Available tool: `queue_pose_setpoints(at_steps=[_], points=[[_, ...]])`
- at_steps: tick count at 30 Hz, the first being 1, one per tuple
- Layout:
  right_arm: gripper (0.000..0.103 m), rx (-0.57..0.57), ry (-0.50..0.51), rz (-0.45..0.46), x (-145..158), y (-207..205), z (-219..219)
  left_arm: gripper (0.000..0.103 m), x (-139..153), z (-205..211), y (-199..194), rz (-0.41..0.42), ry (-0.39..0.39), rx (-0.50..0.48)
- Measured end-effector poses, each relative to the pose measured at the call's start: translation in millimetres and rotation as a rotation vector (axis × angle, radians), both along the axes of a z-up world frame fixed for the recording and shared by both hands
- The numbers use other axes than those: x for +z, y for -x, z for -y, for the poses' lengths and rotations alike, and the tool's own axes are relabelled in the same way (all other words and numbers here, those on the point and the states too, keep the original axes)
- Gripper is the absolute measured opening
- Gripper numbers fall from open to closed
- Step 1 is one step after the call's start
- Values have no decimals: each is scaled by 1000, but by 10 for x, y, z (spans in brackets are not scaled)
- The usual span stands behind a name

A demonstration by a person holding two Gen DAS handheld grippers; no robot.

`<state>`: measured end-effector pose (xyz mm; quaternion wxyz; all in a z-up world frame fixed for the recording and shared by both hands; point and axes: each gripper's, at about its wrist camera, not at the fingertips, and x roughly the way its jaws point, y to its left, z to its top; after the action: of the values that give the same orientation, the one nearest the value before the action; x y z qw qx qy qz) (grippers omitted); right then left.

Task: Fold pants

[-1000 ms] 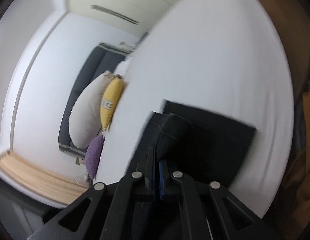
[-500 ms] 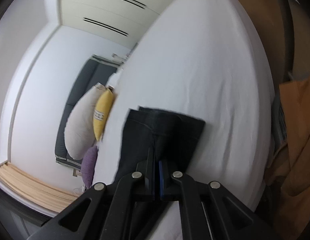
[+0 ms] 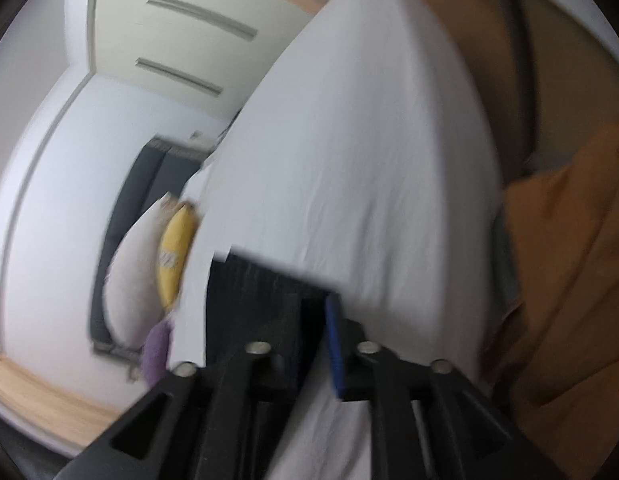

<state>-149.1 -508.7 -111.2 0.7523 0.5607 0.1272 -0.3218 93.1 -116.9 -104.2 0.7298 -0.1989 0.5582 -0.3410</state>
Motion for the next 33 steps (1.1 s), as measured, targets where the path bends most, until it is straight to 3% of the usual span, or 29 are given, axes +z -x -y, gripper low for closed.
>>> queue_pose_setpoints(at_steps=[2, 3, 6, 10, 14, 16, 22, 24, 26, 31, 32, 33], points=[[48, -46, 30, -47, 212, 72, 121, 70, -8, -7, -16, 2, 2, -2], [48, -11, 42, -24, 286, 33, 168, 70, -10, -22, -24, 3, 2, -3], [48, 310, 109, -26, 663, -532, 254, 70, -16, -32, -27, 6, 3, -8], [46, 755, 355, -267, 1090, -1518, -238, 70, -27, -59, -26, 5, 12, -6], [45, 948, 543, -480, 1013, -2139, -598, 70, -27, -83, -18, 3, 13, -15], [45, 1038, 569, -561, 887, -2332, -684, 70, -28, -96, -20, 2, 20, -21], [45, 1282, 612, -662, 569, -2563, -1013, 71, -31, -113, -16, 9, 29, -22], [41, 1279, 625, -745, 340, -2657, -997, 72, -22, -113, -6, 11, 31, -24], [40, 1208, 630, -715, 243, -2711, -805, 72, -19, -135, 5, 11, 39, -17], [40, 814, 763, -898, 185, -2889, -252, 72, -2, -162, 47, 16, 42, -2], [26, 767, 764, -918, 183, -2895, -165, 72, 4, -167, 56, 17, 42, -2], [5, 722, 758, -932, 216, -2882, -106, 72, 12, -175, 65, 17, 43, -1]])
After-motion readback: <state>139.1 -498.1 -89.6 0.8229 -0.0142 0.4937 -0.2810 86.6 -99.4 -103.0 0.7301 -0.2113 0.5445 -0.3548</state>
